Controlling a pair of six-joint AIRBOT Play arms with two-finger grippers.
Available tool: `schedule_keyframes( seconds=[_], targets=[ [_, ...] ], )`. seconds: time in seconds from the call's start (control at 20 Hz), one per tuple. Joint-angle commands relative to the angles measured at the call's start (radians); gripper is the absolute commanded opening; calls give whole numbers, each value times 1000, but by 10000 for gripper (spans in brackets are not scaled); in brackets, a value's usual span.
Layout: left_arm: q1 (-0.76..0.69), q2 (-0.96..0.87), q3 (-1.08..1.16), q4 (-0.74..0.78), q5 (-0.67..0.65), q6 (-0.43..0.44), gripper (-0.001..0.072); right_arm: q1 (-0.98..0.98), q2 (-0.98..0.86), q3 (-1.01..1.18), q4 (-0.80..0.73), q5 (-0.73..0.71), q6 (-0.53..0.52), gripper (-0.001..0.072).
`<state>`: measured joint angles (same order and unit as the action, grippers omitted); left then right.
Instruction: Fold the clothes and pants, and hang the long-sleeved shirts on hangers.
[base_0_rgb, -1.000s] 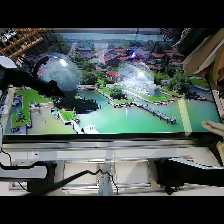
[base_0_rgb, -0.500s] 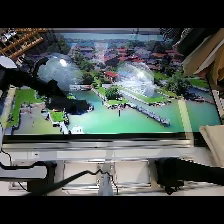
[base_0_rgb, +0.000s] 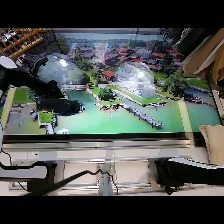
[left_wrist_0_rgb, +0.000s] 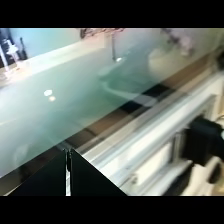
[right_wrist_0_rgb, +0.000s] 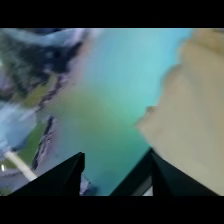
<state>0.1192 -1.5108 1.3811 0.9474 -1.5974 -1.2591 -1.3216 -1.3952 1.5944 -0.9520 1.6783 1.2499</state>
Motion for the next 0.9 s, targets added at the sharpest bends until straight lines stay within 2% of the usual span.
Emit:
schedule_keyframes(
  seconds=[0.0, 0.1, 0.15, 0.25, 0.35, 0.5, 0.65, 0.85],
  targets=[
    [-1, 15, 26, 425, 21, -163, 9, 515, -32, -39, 20, -42, -59, 301],
    [6, 74, 32, 807, 156, -366, 9, 828, -35, -82, -129, -143, -69, 22],
    [21, 113, 32, 873, 249, -426, 9, 968, -35, -95, -227, -230, -65, 22],
    [46, 177, 32, 862, 388, -484, 10, 1164, -35, -99, -389, -423, -65, 22],
    [49, 219, 32, 864, 421, -492, 10, 1277, -35, -98, -459, -622, -66, 23],
    [48, 233, 32, 859, 420, -492, 10, 1376, -34, -98, -454, -870, -66, 23],
    [48, 230, 32, 859, 420, -492, 10, 1445, -34, -98, -454, -1005, -66, 23],
    [48, 230, 32, 859, 420, -492, 10, 1497, -34, -98, -454, -1072, -66, 23]
  ],
)
